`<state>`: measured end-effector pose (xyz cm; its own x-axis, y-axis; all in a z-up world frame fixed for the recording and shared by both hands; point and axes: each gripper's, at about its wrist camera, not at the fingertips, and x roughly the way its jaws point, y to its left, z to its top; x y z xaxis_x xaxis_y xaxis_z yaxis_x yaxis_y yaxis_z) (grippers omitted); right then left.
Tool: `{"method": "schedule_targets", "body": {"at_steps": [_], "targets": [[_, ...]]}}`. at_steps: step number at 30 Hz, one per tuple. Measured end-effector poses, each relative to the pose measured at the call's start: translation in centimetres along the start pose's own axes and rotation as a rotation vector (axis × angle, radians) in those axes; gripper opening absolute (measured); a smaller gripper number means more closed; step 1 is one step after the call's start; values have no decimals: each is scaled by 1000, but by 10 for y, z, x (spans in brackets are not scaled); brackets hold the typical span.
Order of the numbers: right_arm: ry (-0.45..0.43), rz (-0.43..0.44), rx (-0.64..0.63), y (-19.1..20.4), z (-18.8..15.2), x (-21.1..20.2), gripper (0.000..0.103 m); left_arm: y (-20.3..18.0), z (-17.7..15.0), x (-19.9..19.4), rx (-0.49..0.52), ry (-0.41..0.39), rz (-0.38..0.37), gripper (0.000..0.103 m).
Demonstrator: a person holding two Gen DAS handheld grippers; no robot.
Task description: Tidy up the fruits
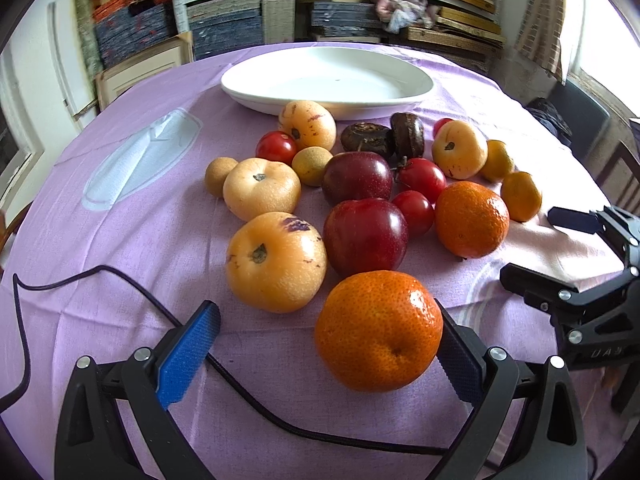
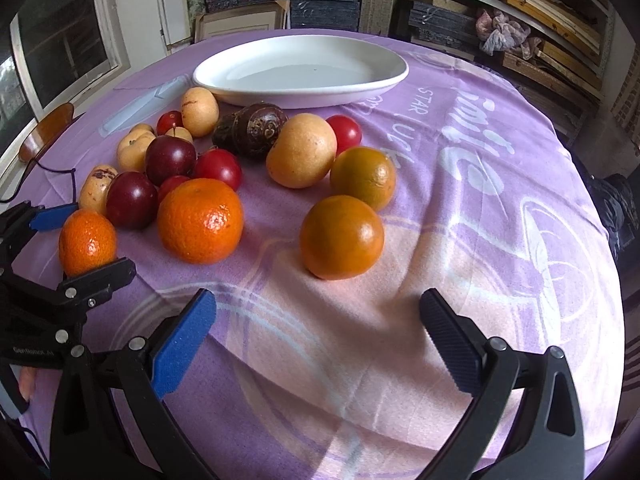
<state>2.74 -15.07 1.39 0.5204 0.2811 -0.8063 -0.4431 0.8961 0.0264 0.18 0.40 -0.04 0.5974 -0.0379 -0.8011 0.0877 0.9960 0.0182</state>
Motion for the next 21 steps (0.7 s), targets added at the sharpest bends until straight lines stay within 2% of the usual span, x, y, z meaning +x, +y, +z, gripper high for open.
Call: {"method": "schedule_targets", "body": {"at_steps": [5, 10, 14, 16, 18, 21], "targets": [[0, 38, -58, -3, -3, -2, 99, 9, -1, 0, 108, -1, -80, 100], [-4, 55, -79, -2, -5, -6, 99, 14, -4, -1, 143, -3, -118, 100], [-45, 93, -77, -8, -9, -16, 99, 33, -6, -18, 71, -89, -235, 100], [-96, 87, -84, -10, -13, -28, 99, 36, -9, -27, 66, -138, -259, 100], [-133, 59, -86, -13, -17, -37, 99, 29, -11, -36, 94, -175, -289, 100], [-183, 84, -53, -23, -23, -51, 99, 11, -15, -43, 169, -192, -317, 100]]}}
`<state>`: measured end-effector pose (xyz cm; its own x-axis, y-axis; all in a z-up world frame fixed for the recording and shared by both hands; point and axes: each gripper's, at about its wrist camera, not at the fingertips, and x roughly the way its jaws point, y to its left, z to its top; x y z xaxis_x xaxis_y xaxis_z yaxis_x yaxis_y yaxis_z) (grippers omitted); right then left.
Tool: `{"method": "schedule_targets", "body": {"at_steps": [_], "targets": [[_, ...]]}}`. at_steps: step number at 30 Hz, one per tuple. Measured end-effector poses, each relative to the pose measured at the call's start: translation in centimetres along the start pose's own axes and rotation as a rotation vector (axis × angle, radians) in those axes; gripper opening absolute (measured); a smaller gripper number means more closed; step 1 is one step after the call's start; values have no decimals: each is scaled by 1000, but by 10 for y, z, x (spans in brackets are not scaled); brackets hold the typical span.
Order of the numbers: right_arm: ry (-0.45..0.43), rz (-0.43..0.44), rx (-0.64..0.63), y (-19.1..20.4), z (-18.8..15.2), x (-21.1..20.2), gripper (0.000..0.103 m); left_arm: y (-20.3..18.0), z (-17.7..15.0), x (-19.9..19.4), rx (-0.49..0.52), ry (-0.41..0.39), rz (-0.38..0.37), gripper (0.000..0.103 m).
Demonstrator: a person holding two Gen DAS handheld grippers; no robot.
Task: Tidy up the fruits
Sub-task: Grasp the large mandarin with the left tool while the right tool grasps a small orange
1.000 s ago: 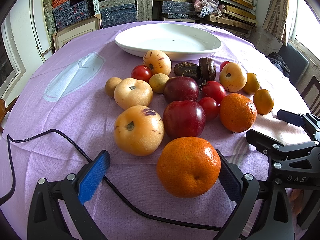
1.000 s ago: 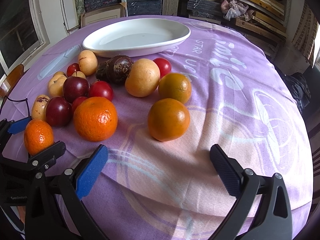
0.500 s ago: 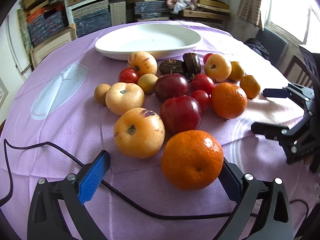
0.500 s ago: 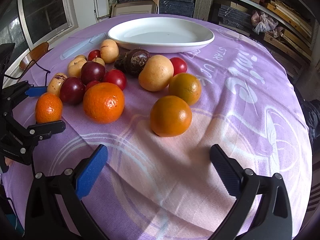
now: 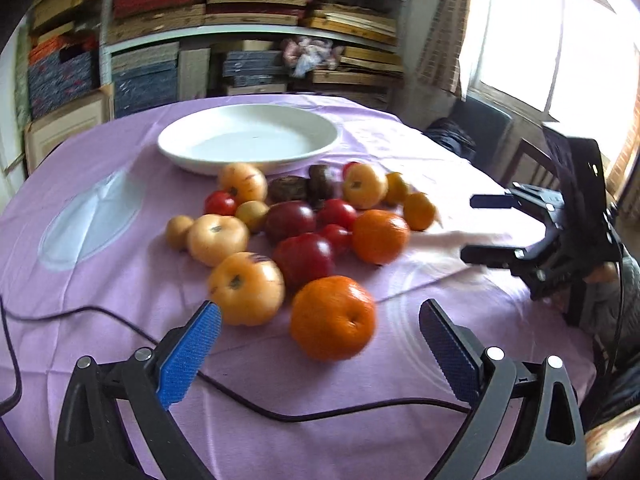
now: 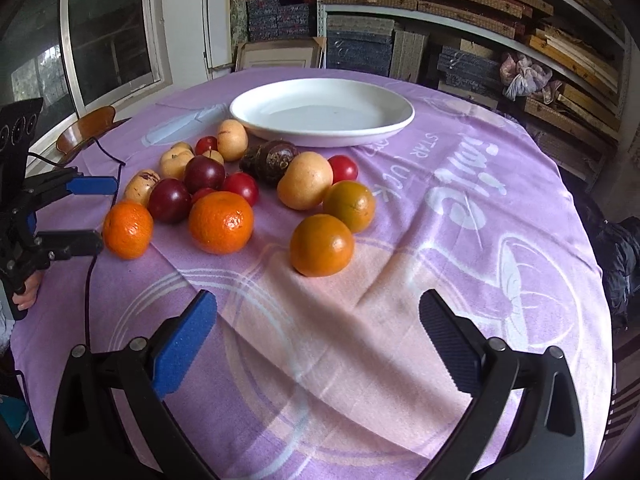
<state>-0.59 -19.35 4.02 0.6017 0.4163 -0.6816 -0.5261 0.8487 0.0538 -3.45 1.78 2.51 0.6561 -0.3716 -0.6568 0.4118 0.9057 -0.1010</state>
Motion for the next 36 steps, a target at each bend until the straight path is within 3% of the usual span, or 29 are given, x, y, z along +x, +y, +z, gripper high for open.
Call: {"method": "schedule_targets", "body": {"at_steps": [4, 7, 13, 14, 15, 17, 19, 27, 36], "targets": [[-61, 29, 50, -9, -1, -13, 99, -15, 0, 1, 48, -2, -37, 100], [-58, 33, 45, -8, 1, -13, 99, -16, -5, 9, 27, 40, -69, 100], [-52, 15, -7, 1, 8, -6, 98, -7, -4, 11, -33, 46, -71, 100], [-51, 16, -4, 0, 8, -5, 94, -6, -3, 13, -41, 50, -68, 100], [-45, 18, -2, -1, 9, -4, 81, -7, -4, 11, -44, 51, -72, 97], [-18, 28, 8, -4, 9, 1, 67, -9, -4, 11, -35, 51, -58, 73], [-5, 39, 27, -8, 9, 4, 67, -11, -4, 13, -34, 62, -72, 64], [11, 25, -2, -10, 14, 12, 66, -11, -4, 22, -49, 99, -80, 65], [83, 102, -5, -16, 28, 42, 47, -11, -3, 29, -70, 122, -100, 66]]}}
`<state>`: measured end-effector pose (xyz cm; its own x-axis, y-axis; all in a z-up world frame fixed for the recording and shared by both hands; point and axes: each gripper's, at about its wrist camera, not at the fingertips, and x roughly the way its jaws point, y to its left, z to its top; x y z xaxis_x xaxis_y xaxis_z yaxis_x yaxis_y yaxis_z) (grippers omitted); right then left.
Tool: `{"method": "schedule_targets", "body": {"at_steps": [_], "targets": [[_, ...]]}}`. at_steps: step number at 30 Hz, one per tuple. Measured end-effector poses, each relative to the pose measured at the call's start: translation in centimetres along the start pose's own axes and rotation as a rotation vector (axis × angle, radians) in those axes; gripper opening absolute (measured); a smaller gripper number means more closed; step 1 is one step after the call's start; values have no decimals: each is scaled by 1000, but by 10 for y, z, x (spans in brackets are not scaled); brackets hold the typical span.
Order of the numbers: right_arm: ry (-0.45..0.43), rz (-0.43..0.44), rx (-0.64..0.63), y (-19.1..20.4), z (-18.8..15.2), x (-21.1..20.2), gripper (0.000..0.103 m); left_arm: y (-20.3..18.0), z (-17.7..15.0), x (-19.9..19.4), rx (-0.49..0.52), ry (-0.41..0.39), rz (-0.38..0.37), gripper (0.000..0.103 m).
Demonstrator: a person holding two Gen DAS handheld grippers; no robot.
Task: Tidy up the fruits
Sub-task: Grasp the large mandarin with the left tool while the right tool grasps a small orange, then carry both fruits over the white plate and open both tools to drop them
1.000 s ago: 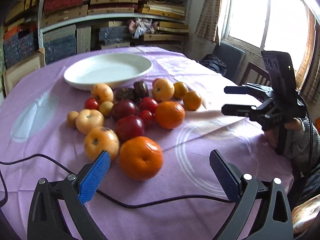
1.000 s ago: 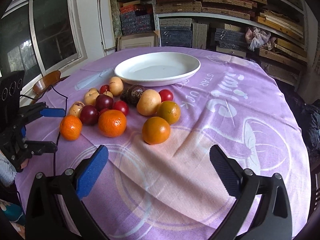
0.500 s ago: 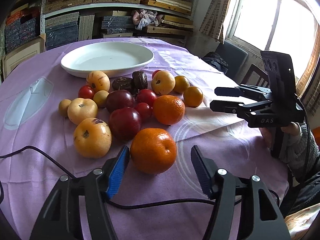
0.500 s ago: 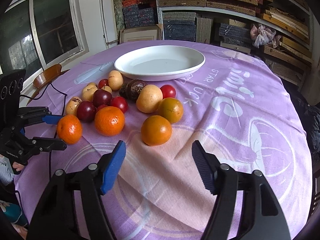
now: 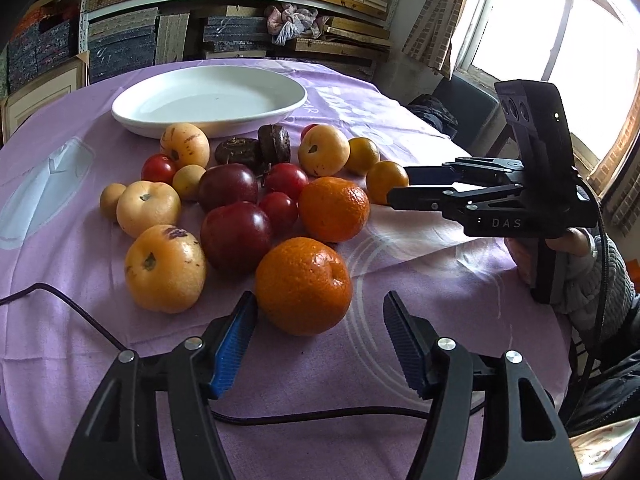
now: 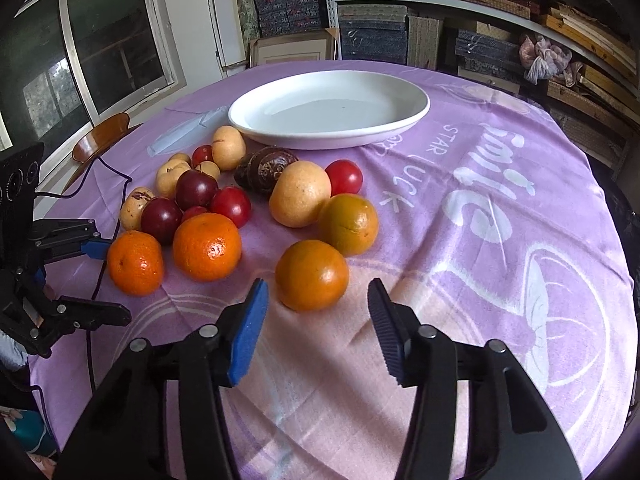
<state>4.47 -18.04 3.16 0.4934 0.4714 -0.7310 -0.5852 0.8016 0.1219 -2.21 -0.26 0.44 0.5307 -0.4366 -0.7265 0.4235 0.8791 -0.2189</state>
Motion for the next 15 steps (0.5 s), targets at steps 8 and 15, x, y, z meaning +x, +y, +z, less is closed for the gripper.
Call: {"method": "schedule_targets", "body": {"at_steps": [8, 15], "targets": [[14, 36, -10, 3, 4, 7, 38, 10, 0, -6, -66, -26, -5, 64], [11, 26, 11, 0, 2, 2, 38, 5, 1, -11, -44, -50, -11, 44]]}}
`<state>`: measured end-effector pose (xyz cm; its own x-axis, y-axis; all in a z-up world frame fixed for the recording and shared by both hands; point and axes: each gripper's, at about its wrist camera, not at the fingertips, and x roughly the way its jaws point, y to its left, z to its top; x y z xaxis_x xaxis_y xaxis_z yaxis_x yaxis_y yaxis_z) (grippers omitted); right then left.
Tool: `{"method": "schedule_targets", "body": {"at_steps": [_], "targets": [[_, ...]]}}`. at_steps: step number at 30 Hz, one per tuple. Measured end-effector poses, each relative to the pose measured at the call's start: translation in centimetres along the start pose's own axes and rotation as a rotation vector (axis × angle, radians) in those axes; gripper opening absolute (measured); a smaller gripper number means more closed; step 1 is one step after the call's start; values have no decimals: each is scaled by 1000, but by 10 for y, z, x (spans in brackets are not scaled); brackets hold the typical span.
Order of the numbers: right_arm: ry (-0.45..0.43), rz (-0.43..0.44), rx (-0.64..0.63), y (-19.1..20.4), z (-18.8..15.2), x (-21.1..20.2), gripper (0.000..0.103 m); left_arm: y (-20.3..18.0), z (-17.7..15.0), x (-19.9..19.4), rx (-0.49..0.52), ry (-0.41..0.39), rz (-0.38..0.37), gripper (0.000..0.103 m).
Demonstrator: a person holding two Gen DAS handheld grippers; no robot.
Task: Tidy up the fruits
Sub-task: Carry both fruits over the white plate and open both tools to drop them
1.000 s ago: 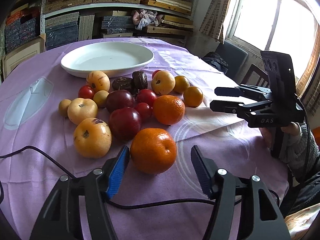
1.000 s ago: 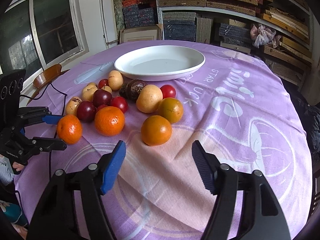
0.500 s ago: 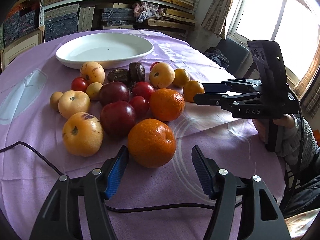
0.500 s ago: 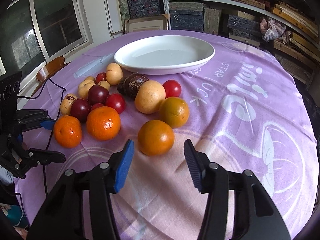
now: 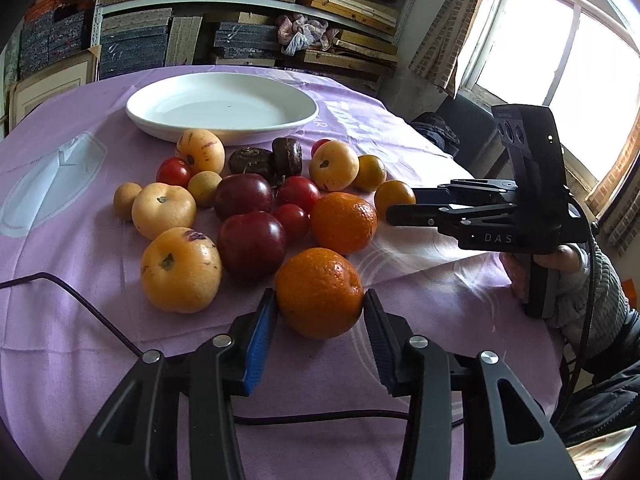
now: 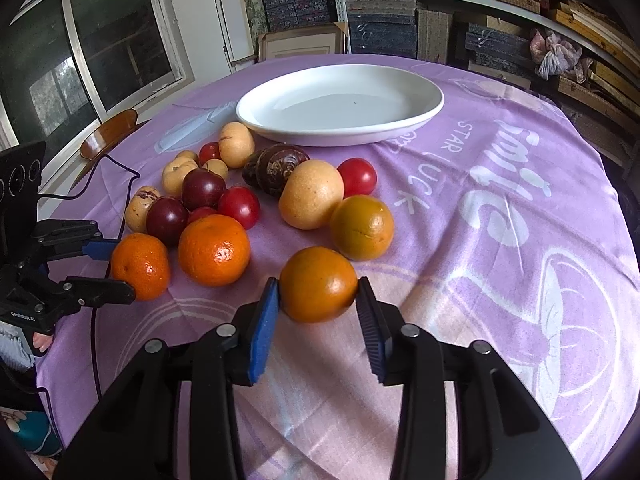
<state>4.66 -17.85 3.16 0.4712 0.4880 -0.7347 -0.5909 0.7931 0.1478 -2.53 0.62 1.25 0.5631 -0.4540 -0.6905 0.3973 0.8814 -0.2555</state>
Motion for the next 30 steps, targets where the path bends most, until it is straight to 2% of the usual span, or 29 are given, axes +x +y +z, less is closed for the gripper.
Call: {"method": "schedule_targets", "body": {"at_steps": [6, 12, 15, 18, 21, 24, 30], "targets": [[-7, -7, 8, 1, -1, -3, 38, -4, 1, -2, 18, -23, 14, 43], [-54, -11, 17, 0, 6, -25, 38, 1, 5, -11, -6, -53, 7, 43], [-91, -14, 17, -3, 22, -38, 38, 9, 23, -26, -28, -90, 1, 43], [-124, -3, 31, -8, 52, -39, 38, 19, 57, -36, -21, -124, 32, 43], [-130, -8, 35, -10, 86, -20, 38, 36, 101, -27, -20, -123, 73, 43], [-95, -6, 48, -13, 117, 12, 38, 54, 133, -1, -18, -99, 138, 43], [-36, -48, 19, -10, 141, 63, 38, 83, 158, 36, -62, -72, 193, 43]]}}
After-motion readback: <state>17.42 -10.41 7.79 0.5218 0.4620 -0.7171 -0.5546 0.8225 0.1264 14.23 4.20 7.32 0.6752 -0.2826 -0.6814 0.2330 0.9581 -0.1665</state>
